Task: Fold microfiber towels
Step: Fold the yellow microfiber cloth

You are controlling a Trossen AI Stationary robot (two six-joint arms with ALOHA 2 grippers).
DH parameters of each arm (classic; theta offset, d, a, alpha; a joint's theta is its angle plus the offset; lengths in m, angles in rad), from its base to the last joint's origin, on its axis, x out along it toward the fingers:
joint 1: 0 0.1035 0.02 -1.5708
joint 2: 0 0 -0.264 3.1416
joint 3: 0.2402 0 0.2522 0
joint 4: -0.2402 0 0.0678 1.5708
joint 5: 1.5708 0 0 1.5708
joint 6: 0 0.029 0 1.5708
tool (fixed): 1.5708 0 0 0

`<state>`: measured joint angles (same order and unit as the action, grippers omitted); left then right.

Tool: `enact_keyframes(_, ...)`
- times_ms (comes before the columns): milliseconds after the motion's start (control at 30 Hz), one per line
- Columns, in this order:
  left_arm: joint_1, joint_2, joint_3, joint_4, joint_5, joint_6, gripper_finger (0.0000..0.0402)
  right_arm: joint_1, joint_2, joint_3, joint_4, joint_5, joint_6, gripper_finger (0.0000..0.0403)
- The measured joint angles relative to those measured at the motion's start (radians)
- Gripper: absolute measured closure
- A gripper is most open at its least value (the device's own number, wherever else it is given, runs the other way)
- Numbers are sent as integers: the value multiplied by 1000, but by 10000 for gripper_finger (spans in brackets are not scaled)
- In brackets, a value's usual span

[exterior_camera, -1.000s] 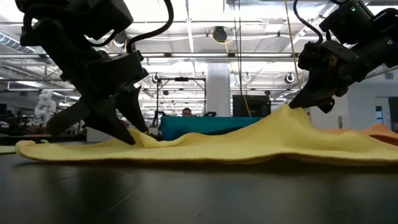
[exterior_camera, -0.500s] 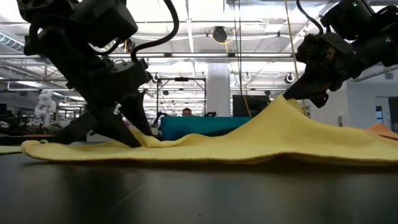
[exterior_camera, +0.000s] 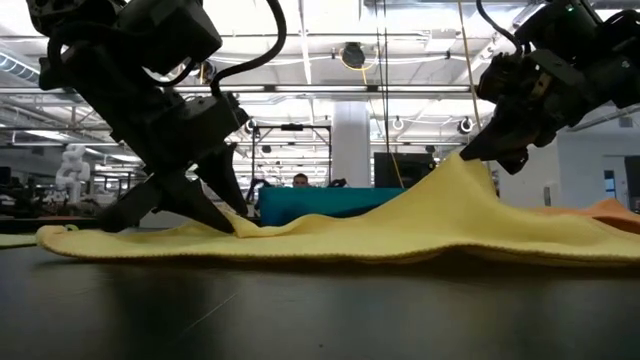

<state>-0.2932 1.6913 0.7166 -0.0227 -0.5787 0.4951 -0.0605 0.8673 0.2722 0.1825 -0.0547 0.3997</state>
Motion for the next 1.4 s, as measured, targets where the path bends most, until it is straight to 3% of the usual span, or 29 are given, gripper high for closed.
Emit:
enact_keyframes(200, 1, 0, 0, 7, -1, 34, 302, -1, 0, 0, 0, -3, -13, 399)
enact_keyframes(433, -13, -8, 0, 26, 5, 1, 393, -2, 0, 0, -20, -43, -27, 399)
enact_keyframes(667, -15, -156, 37, -156, -21, -229, 398, -10, 0, 0, -130, -48, 3, 398)
enact_keyframes(767, -12, -226, 40, -157, 56, -288, 399, -12, 0, 0, -160, -55, 7, 393)
enact_keyframes(867, 0, -267, 40, -153, 159, -329, 399, -12, 14, 0, -173, -127, 8, 374)
enact_keyframes(1167, 0, -280, 40, -177, 170, -364, 400, 1, 119, 1, -172, -160, -7, 283)
enact_keyframes(1400, 0, -280, 40, -231, 190, -403, 400, 2, 136, 1, -172, -310, -107, 281)
